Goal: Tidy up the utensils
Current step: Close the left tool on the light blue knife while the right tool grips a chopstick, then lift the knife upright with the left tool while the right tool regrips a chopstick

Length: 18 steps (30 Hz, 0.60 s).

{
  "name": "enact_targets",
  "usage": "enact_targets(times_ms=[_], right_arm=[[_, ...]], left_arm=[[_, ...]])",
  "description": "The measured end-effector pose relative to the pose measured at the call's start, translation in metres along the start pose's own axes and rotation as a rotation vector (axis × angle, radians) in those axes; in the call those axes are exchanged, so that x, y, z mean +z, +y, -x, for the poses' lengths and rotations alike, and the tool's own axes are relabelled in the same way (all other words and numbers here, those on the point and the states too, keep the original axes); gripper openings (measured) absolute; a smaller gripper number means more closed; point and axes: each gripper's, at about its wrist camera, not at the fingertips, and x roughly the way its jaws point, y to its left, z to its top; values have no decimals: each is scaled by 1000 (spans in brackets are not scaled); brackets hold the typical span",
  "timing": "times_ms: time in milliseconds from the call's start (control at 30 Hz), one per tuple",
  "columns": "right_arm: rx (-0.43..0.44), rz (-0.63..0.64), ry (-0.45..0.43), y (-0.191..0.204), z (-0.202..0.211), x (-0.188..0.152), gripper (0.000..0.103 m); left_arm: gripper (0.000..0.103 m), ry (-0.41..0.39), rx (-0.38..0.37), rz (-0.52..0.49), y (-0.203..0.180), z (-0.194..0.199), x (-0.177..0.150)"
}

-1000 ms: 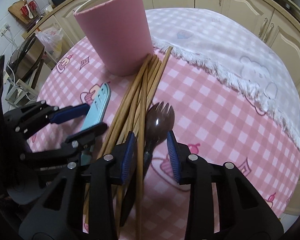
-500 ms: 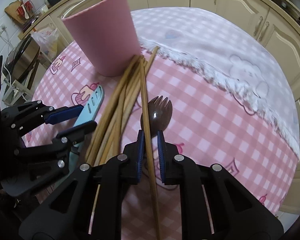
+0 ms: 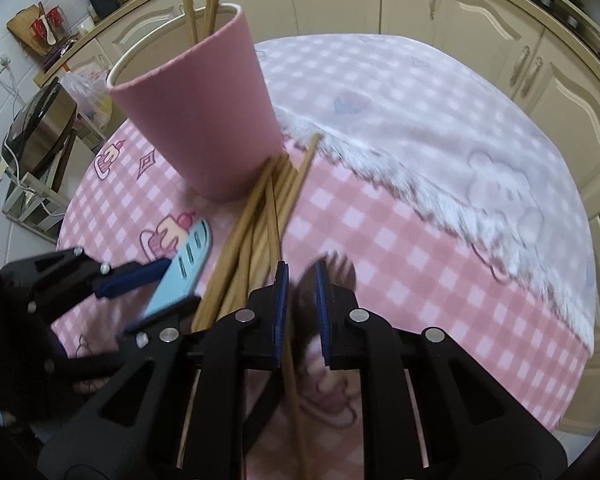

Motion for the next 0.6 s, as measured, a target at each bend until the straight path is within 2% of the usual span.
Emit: enact_targets(times_ms=[100, 333, 500, 600], right_arm=[[-5, 28, 13, 6, -4, 3, 15], [63, 3, -3, -2, 8, -5, 15], [122, 10, 17, 1, 2, -4, 15], [123, 21, 30, 8, -5, -2, 15]], left_arm=[[28, 1, -10, 3, 1, 0, 0], [28, -5, -19, 6, 5, 2, -2], [28, -7, -20, 7, 4, 1, -2], [28, -7, -23, 8, 3, 2, -2]])
